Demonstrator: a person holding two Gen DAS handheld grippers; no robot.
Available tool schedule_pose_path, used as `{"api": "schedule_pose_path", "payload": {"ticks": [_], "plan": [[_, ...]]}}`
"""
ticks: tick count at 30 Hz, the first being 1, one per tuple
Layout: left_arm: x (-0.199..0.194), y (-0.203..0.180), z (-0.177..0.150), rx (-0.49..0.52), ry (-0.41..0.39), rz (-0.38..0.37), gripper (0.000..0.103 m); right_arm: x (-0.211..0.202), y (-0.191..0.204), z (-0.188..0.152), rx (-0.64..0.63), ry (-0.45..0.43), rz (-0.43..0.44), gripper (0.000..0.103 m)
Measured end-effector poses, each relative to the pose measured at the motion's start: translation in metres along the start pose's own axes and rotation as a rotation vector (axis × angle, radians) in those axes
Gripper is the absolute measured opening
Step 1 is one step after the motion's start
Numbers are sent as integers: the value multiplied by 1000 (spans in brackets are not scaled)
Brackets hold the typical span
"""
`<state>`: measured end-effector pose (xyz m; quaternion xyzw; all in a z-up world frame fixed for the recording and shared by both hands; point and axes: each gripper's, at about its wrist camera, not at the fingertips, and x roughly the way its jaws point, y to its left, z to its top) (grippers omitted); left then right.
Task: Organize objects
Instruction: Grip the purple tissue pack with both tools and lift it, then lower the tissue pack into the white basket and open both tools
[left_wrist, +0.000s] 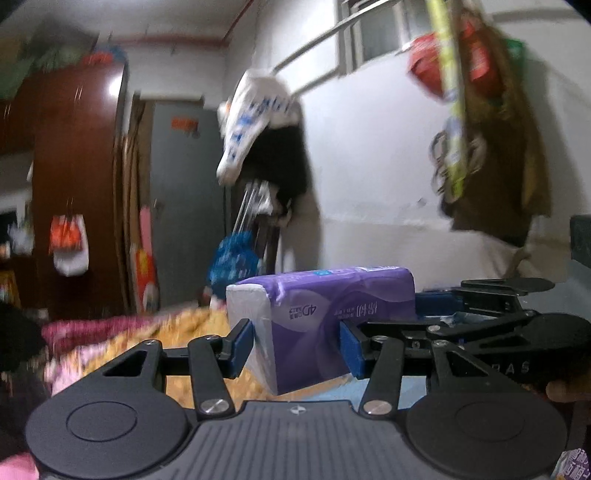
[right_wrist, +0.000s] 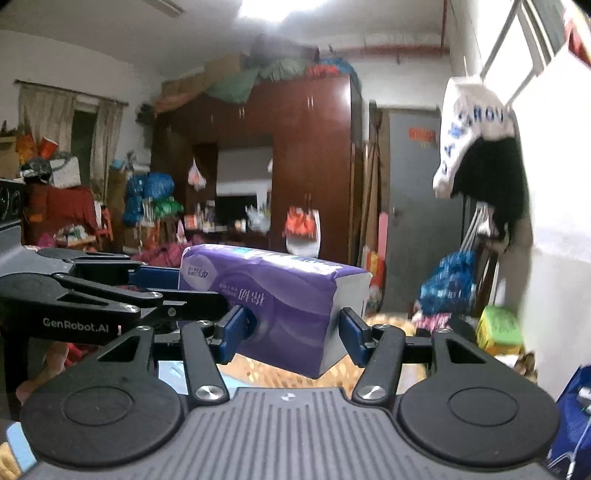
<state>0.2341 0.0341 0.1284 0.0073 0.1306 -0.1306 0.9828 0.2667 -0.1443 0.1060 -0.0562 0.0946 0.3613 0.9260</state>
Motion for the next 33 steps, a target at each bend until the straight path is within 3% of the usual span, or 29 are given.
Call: {"api": "schedule_pose_path", "payload": {"ticks": [6,14,17,18,21,23,27,33], "plan": [[50,31,-12,-90,141,37,54,51,-8,-18,48,141,14,59],[82,48,-32,-130,303,64,53,69,-12,-36,56,315,23,57],[71,43,-33,-105,249,74,60,64,-13,-39,43,323,2,59],[64,42,-32,-113,222,75,68,59,-16,-37,58,303,-4,62],[32,40,-28,-130,120,64,87,31,-26,-26,107,200,-29,87],[6,33,-31,-113,59,55,91,3,-30,-21,114,130,-50,103],[-47,20,-58,-111,4,47,96,-58,-34,-38,142,68,-13,103],[-106,3,-120,-127,26,83,96,-126,-18,-110,144,79,-30,103]]}}
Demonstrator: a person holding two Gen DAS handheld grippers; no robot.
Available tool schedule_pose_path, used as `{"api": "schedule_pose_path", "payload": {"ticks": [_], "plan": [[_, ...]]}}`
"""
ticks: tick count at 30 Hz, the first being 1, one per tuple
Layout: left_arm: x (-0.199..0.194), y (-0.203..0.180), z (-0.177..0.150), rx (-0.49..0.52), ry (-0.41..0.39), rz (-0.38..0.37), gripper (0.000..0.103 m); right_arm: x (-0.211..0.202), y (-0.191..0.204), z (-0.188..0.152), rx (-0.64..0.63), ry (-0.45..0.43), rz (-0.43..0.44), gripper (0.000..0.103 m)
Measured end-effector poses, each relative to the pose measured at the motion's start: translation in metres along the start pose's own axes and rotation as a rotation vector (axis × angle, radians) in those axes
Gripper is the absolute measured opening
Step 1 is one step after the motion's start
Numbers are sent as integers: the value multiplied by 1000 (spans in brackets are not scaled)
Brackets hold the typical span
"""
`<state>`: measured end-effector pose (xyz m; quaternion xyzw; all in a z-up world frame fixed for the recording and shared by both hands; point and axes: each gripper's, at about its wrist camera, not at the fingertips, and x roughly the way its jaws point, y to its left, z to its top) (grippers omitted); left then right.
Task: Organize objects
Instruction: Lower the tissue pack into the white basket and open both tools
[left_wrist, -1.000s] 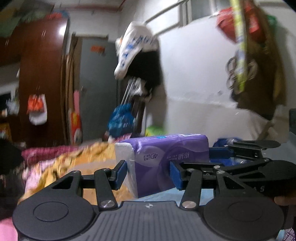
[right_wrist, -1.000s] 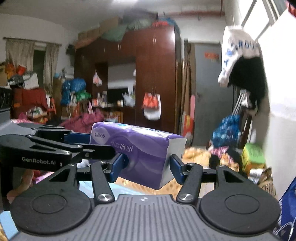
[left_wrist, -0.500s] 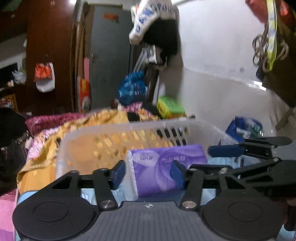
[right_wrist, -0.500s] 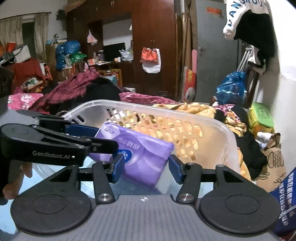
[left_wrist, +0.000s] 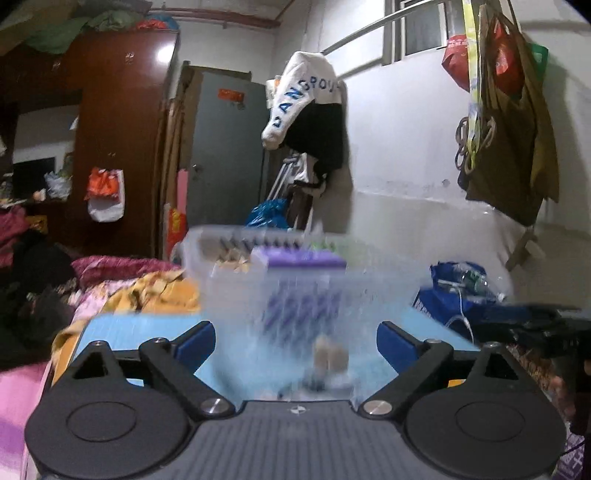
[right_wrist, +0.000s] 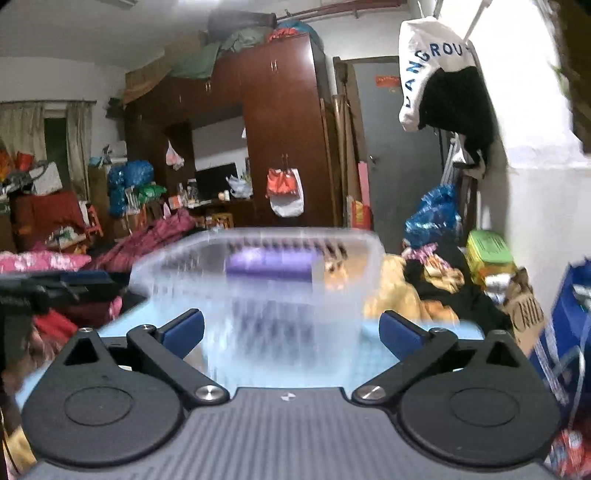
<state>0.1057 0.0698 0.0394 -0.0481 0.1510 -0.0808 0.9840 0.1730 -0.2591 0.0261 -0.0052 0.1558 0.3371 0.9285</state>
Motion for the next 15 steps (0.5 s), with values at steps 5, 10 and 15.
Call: {"api": "schedule_pose_path", "payload": {"ticks": [5,10,15], "plan": [[-26,8,-33,-29,-8,-55,96,-10,-5,-34,77,50,-4,103],[-42,12,-58,-28,-3,-37,96,-10,-12,-38,79,44,-22,103],[-48,4,-65,-6,-24,-103,96,-28,2,-48,67,19,-4,103]]}}
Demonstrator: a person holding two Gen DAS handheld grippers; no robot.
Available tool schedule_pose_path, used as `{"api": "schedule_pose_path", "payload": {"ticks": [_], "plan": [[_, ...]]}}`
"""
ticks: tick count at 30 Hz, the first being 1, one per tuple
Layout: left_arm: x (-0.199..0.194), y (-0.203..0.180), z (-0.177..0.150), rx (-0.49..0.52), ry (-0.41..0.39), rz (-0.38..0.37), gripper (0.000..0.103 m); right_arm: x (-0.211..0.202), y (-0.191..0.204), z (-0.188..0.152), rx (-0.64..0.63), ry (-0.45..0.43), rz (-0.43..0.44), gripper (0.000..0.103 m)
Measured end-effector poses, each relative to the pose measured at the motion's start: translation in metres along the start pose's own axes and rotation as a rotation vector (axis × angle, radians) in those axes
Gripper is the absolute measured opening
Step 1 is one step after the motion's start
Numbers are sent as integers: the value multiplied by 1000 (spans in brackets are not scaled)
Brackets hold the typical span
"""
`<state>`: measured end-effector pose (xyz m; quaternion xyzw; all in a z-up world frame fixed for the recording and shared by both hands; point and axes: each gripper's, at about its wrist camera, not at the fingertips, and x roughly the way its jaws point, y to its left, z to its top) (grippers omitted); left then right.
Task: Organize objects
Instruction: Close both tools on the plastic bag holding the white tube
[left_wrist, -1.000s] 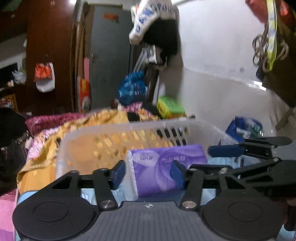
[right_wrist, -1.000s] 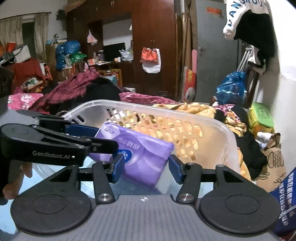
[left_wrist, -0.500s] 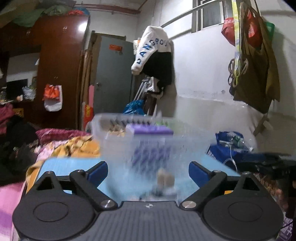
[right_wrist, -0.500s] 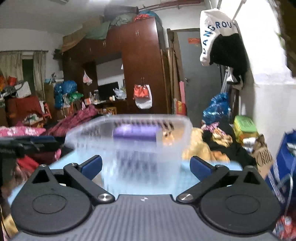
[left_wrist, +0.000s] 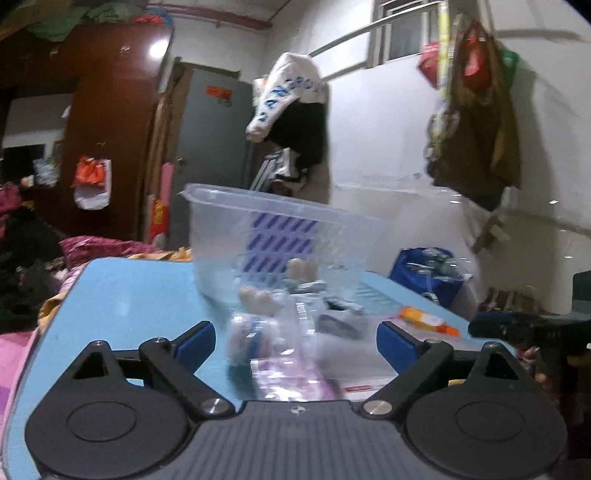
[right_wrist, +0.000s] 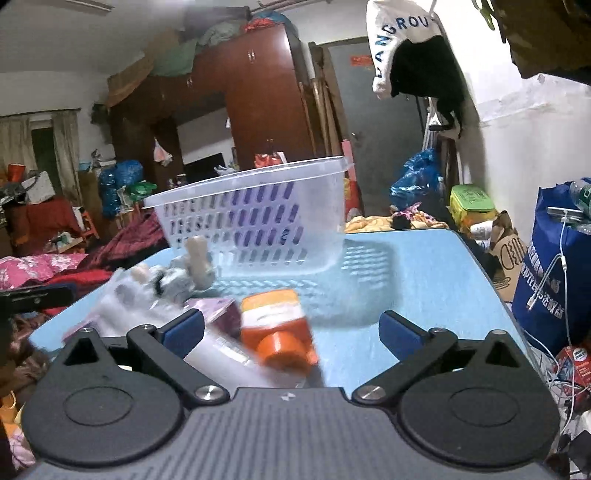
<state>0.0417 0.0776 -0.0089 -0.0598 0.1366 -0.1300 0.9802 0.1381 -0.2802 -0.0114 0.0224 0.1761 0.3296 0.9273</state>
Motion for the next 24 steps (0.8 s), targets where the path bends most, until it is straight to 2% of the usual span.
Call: {"api": "schedule_pose_path", "payload": {"ticks": [3,6,12,15,16,17,18,19,20,22,24], "plan": [[4,-14,-2,56,11,-35,96,-11,11,-7,-50,-7,-5,102],[19,-29,-6,110,65,-51,96,-9,16,-12,-82,33,28,96],[40,-31,-9,115,110,-30,95,13,19,-24,-124,121,27,74],[44,-32,-10,107,105,-21,95,14,17,-25,-123,122,33,67],[44,-33,-10,97,100,-28,93,13,17,-25,-126,121,31,59],[43,-35,-11,99,91,-37,89,13,17,-25,-129,119,26,55],[43,-36,-11,110,87,-30,77,11,18,-28,-135,120,26,55],[42,-39,-12,127,83,-12,59,11,19,-29,-143,120,24,51],[42,-40,-13,142,81,9,49,10,20,-30,-148,118,17,46],[41,-37,-12,124,76,-11,24,9,22,-31,-161,119,16,40],[40,-34,-11,104,80,-38,21,9,22,-31,-167,120,19,35]]}}
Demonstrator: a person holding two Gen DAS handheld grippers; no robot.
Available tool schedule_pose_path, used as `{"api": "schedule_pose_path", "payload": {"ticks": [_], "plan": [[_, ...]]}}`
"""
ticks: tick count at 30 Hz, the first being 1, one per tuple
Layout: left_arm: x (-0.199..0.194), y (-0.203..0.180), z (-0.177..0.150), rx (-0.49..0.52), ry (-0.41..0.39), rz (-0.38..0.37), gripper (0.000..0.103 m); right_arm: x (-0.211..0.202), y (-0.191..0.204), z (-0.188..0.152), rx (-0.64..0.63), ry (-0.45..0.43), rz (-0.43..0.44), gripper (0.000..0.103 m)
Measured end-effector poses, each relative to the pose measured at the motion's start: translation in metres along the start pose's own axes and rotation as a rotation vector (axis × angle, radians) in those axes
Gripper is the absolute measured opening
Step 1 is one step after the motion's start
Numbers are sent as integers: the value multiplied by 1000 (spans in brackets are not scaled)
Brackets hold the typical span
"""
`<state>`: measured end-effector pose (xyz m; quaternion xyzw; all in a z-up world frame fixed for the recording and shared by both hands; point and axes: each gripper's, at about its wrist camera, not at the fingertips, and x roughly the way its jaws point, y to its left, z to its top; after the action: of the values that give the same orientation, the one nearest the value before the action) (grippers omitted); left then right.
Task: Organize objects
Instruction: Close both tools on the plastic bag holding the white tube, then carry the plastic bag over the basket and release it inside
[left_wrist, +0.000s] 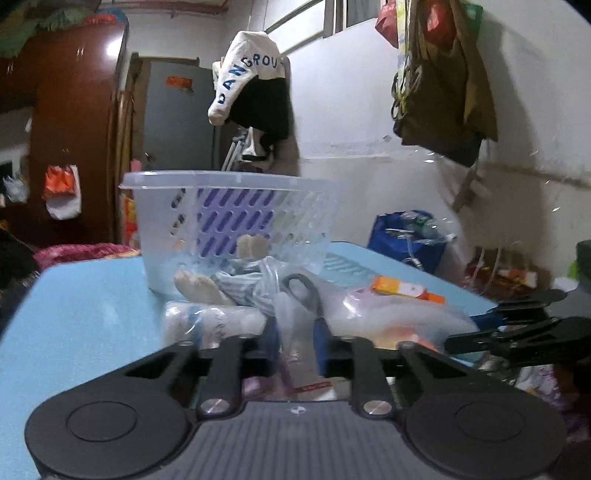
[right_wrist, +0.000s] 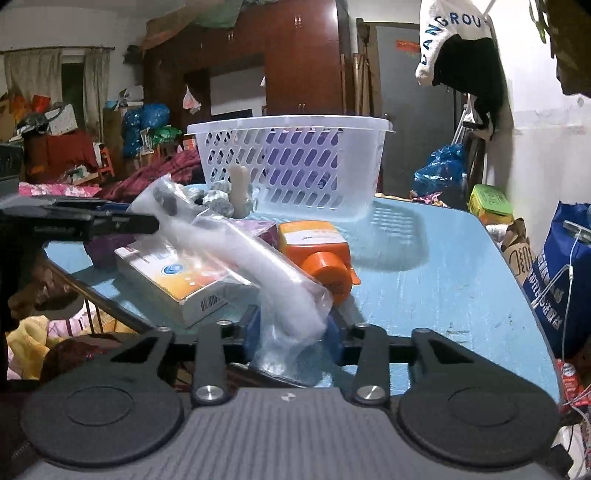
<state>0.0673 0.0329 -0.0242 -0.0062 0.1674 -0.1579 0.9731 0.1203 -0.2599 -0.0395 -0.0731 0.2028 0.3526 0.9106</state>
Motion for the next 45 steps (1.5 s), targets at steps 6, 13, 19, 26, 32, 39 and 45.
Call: {"api": "schedule_pose_path", "payload": {"ticks": [6,13,19,26,32,39,45], "plan": [[-12,-3,-2,17,-48,-18,19,-8,3,3,-23,-24,-17,31],[-36,-9,7,48,-149,-36,19,-23,8,13,-42,-88,-19,31],[-42,-1,31,42,-224,-23,19,-24,13,40,-87,-149,-28,30],[-41,6,100,74,-296,31,19,-12,6,105,-150,-250,-26,29],[-9,17,165,80,-274,110,19,19,-15,174,-156,-256,-56,28],[63,49,190,3,-91,161,19,78,-45,215,-83,-160,-83,27],[118,89,176,-132,144,170,19,143,-58,212,-9,62,-72,27]]}}
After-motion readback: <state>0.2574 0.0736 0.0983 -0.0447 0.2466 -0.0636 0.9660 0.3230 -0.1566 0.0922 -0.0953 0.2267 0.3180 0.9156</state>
